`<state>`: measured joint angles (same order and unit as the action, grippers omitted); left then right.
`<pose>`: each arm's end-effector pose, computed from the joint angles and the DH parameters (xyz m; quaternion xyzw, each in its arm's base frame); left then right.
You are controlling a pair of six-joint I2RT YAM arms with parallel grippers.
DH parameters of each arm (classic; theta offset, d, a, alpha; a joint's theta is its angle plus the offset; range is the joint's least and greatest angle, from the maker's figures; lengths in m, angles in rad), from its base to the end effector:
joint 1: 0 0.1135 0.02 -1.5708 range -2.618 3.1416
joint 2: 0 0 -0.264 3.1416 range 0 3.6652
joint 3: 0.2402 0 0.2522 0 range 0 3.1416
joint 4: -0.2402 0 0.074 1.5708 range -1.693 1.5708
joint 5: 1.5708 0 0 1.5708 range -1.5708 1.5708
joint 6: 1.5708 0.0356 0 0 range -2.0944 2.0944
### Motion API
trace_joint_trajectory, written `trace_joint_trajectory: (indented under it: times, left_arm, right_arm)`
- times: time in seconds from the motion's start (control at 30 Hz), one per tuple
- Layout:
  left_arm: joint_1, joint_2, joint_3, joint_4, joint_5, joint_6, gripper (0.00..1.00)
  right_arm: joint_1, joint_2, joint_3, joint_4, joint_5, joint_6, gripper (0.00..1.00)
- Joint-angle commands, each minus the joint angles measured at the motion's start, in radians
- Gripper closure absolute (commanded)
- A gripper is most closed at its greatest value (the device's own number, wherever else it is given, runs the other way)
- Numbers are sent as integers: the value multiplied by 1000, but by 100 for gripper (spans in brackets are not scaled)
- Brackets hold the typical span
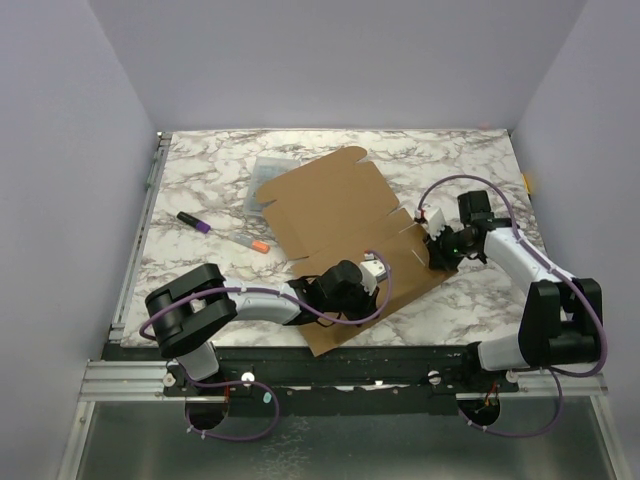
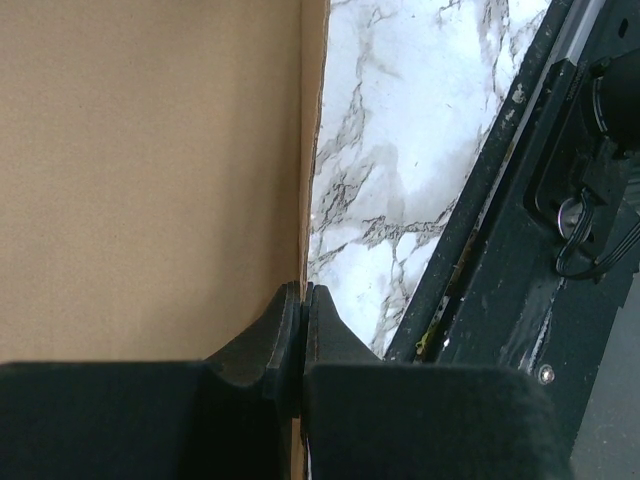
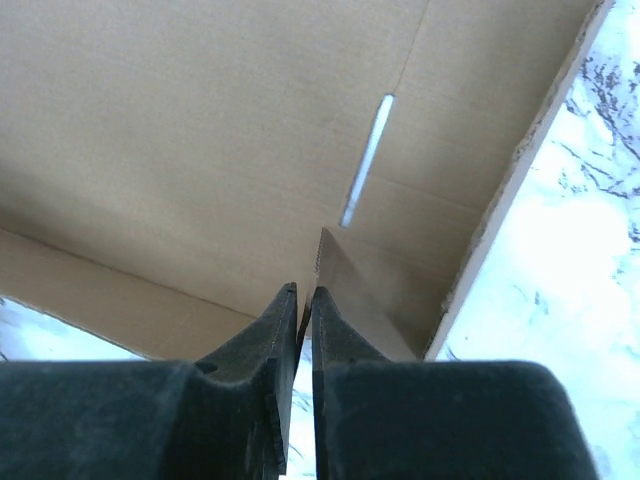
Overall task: Fold the paper box
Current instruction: Fold the paper box at the center of the board.
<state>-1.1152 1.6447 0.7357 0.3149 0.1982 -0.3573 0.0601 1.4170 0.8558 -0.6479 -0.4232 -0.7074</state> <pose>0.1378 -0.2973 0.1594 0.3682 0.7993 -0.3783 0.2873 0.2552 0.0300 0.1952 -0.3951 0.8777 0.1399 0.2324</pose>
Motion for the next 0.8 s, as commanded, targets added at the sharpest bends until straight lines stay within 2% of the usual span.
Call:
trace_joint_trajectory:
  times: [0.0,0.37,0.53,0.77]
  left_arm:
    - [-11,-9,-14,-78,27,-3,100]
    - [-13,-12,-20,-74,25,-8,100]
    - [-13,-2,-17,-74,27,-6,100]
    - [-13,0,-17,-75,28,-10,100]
  right_arm:
    - [-5,-33,13,-8,-13,27,82]
    - [-3,-11,12,4,-16,49,82]
    - [-3,-41,88,-69,-113,71,64]
    - [-28,-38,241,-105,-220,159,53]
